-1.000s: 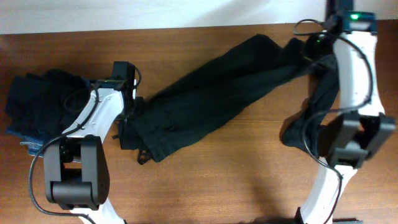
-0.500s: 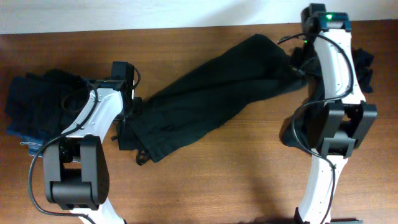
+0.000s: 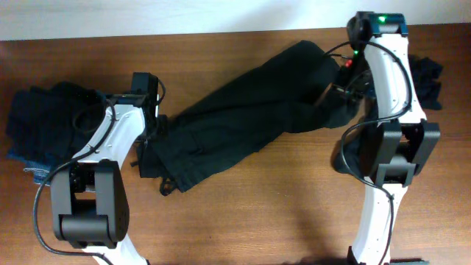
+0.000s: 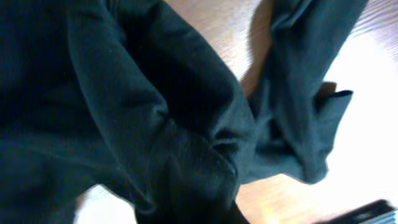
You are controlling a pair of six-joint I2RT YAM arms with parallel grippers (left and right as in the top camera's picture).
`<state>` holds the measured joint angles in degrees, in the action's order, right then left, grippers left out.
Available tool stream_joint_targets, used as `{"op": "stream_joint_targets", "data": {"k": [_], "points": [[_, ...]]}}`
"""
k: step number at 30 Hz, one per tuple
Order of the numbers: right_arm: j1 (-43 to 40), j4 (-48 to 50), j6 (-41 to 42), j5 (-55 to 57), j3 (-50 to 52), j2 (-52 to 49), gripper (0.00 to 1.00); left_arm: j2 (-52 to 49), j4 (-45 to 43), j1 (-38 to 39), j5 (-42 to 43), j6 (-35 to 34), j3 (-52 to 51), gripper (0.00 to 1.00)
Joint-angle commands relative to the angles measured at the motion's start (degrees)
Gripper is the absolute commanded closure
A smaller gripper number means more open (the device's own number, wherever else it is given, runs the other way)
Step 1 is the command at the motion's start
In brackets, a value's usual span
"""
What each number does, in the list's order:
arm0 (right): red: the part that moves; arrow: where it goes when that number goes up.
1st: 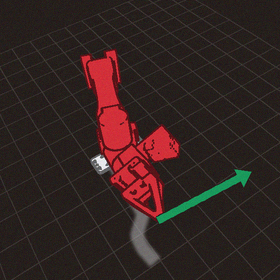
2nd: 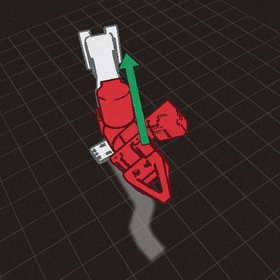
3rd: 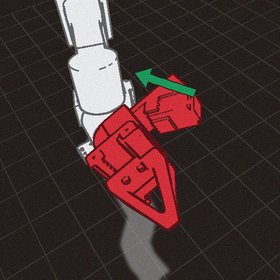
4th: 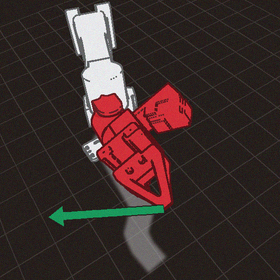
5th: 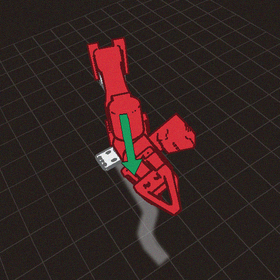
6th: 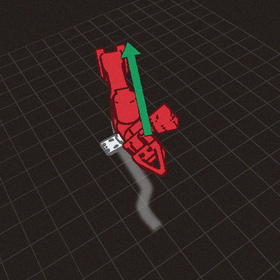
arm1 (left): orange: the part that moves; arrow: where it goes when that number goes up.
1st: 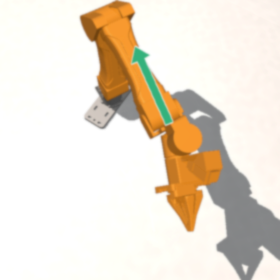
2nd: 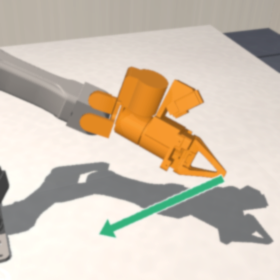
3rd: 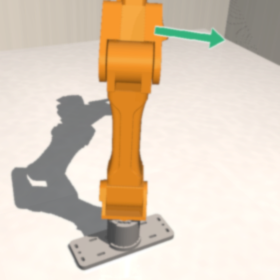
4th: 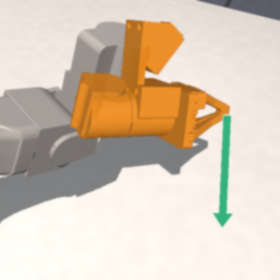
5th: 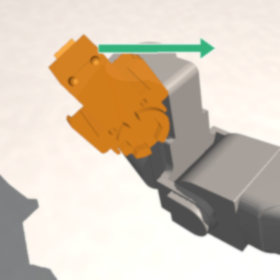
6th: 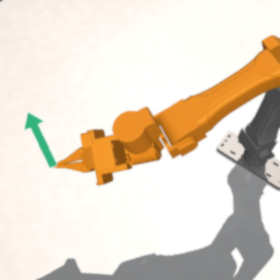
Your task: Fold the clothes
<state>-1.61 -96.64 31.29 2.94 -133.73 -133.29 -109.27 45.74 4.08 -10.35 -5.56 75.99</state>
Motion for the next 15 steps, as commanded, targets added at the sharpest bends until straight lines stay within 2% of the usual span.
{"op": "stream_joint_targets", "data": {"k": [1, 7, 15], "points": [[1.92, 3.41, 9.51, -2.27, -1.22, 0.28, 0.96, 2.16, 0.22, -0.48, -1.46, 0.94, 0.66, 1.00], [0.39, 10.08, 17.92, -2.27, -1.22, -2.86, 0.96, 2.16, 0.24, -0.48, -1.46, 0.94, 0.66, 1.00], [-2.54, 19.12, 29.70, -11.26, -1.22, -7.96, 0.96, 2.16, 0.24, -0.48, -1.49, 0.94, 0.66, 1.00]]}}
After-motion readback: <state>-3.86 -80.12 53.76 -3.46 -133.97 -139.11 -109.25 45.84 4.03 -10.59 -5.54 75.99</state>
